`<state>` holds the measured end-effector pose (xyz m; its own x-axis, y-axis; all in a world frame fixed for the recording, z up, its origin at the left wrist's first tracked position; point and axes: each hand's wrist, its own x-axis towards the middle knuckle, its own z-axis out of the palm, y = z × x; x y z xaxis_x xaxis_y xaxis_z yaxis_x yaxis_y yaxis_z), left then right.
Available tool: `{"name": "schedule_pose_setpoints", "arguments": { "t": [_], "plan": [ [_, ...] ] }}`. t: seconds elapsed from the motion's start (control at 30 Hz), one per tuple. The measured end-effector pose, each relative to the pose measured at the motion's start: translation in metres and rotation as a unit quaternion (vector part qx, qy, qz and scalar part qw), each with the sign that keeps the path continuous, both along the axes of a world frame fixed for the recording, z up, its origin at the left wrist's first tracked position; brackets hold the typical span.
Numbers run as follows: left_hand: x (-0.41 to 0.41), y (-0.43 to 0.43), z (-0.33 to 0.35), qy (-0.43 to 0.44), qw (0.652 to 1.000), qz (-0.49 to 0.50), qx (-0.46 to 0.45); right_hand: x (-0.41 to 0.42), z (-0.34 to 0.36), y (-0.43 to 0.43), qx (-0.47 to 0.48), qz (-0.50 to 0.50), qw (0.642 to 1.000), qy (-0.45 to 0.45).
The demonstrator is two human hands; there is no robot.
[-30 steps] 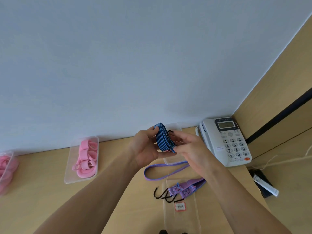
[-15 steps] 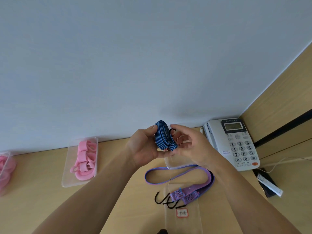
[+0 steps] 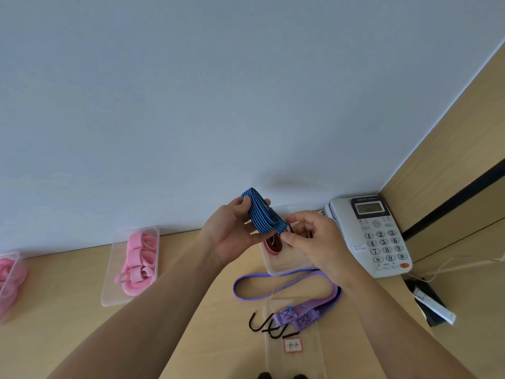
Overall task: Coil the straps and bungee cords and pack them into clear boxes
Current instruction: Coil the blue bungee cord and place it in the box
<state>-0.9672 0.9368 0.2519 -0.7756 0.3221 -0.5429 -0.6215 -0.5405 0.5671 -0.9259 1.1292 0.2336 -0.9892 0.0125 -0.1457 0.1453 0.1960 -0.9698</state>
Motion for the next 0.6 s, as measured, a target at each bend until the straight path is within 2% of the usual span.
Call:
{"name": "schedule_pose_setpoints", "arguments": {
  "t": [0.17,0.43,0.6],
  "plan": [
    [0.008,0.005,0.009,0.019,1.000,0.021,0.007,0.006,0.013,0.000,0.007,0.045,0.999,-0.022],
    [0.017,0.011,0.019,0.049,0.997,0.055,-0.013,0.017,0.024,-0.016,0.069,-0.004,0.998,0.014],
    [0.023,0.017,0.024,0.066,0.994,0.084,-0.027,0.018,0.026,-0.023,0.015,-0.026,1.000,-0.009]
  ]
}}
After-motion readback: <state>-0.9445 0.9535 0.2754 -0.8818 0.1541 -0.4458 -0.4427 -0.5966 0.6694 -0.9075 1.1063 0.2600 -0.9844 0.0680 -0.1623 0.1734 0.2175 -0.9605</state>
